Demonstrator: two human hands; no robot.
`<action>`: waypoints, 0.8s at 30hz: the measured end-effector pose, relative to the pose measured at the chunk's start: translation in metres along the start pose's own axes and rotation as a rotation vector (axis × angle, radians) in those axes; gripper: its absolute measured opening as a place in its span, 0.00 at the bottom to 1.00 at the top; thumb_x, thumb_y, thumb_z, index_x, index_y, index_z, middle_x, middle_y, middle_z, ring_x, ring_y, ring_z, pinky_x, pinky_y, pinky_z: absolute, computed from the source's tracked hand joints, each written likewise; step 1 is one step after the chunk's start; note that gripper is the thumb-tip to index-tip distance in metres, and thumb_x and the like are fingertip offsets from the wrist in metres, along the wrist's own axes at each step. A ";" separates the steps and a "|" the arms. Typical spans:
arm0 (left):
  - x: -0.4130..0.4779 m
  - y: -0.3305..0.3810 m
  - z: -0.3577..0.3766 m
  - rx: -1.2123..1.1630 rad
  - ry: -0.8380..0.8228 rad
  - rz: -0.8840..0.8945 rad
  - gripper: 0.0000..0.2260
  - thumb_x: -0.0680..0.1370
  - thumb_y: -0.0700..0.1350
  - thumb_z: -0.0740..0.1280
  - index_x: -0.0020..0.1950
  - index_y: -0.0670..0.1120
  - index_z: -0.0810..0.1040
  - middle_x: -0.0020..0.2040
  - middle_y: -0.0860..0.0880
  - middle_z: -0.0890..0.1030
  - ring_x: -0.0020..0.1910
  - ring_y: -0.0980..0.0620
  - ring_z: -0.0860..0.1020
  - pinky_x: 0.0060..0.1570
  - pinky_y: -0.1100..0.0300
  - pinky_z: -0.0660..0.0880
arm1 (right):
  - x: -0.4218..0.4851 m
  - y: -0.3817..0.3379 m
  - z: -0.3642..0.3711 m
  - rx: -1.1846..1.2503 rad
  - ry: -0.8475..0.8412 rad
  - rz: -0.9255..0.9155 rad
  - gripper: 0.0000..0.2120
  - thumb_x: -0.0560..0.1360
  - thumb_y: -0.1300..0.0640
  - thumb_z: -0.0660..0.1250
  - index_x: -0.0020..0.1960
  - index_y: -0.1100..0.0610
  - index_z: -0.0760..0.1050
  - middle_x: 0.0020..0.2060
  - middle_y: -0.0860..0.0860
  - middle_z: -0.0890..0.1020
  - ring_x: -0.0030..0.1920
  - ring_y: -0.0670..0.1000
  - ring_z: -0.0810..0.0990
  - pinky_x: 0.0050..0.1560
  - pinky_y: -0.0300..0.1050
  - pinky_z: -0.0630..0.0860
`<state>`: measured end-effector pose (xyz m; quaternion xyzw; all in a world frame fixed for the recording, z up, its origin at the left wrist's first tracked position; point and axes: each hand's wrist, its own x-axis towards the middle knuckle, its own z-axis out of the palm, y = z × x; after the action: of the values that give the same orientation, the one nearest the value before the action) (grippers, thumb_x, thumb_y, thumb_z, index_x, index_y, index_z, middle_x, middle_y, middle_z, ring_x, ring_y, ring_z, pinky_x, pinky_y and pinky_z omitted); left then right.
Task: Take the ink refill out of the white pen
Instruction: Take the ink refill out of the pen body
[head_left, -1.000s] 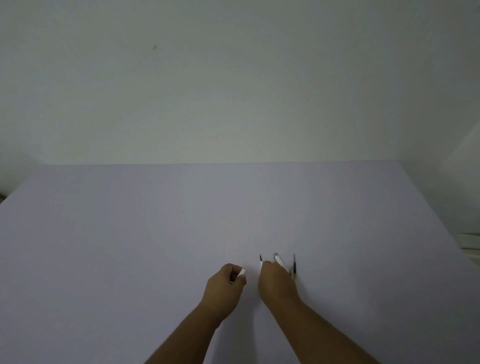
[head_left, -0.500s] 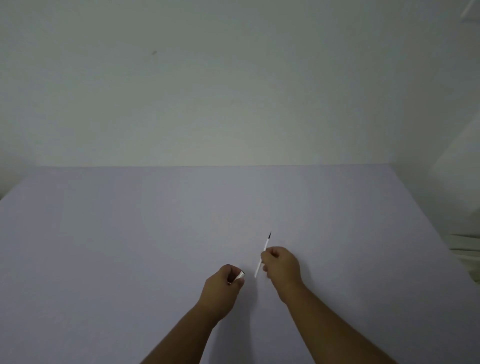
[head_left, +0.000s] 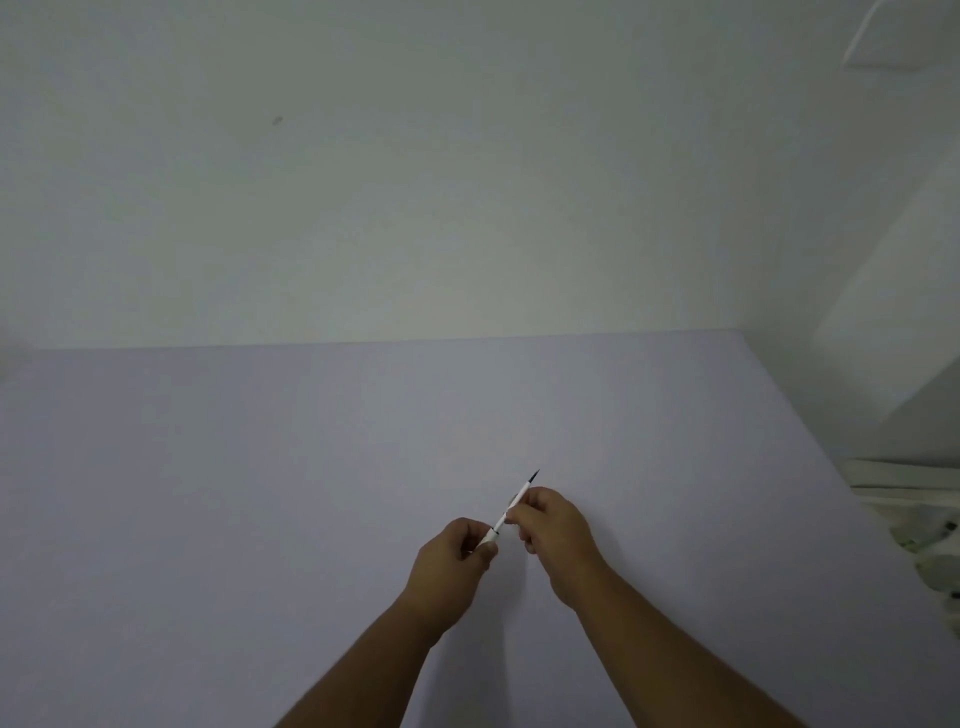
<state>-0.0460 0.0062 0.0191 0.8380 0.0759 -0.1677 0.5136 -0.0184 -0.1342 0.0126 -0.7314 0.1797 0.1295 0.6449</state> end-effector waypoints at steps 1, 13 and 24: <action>0.000 0.002 0.001 -0.010 -0.004 0.003 0.05 0.79 0.44 0.63 0.51 0.48 0.77 0.44 0.50 0.80 0.42 0.54 0.77 0.40 0.65 0.72 | -0.001 0.000 -0.002 -0.002 -0.029 0.003 0.04 0.71 0.58 0.67 0.39 0.56 0.79 0.30 0.48 0.76 0.31 0.46 0.71 0.36 0.42 0.68; 0.003 0.018 0.012 -0.084 -0.027 0.006 0.05 0.77 0.50 0.64 0.50 0.51 0.76 0.44 0.48 0.81 0.40 0.52 0.75 0.40 0.62 0.72 | 0.005 -0.014 -0.027 -0.049 -0.083 -0.024 0.05 0.71 0.51 0.70 0.39 0.52 0.82 0.35 0.47 0.82 0.31 0.43 0.77 0.35 0.40 0.71; 0.004 -0.001 0.003 -0.070 0.041 -0.071 0.05 0.77 0.51 0.63 0.44 0.55 0.77 0.37 0.53 0.81 0.33 0.54 0.74 0.34 0.64 0.71 | 0.031 0.034 -0.048 -0.984 -0.162 -0.061 0.25 0.65 0.52 0.73 0.61 0.52 0.74 0.54 0.53 0.76 0.58 0.54 0.75 0.57 0.48 0.75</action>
<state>-0.0429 0.0033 0.0156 0.8197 0.1218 -0.1661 0.5346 -0.0070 -0.1883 -0.0244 -0.9416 0.0250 0.2363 0.2386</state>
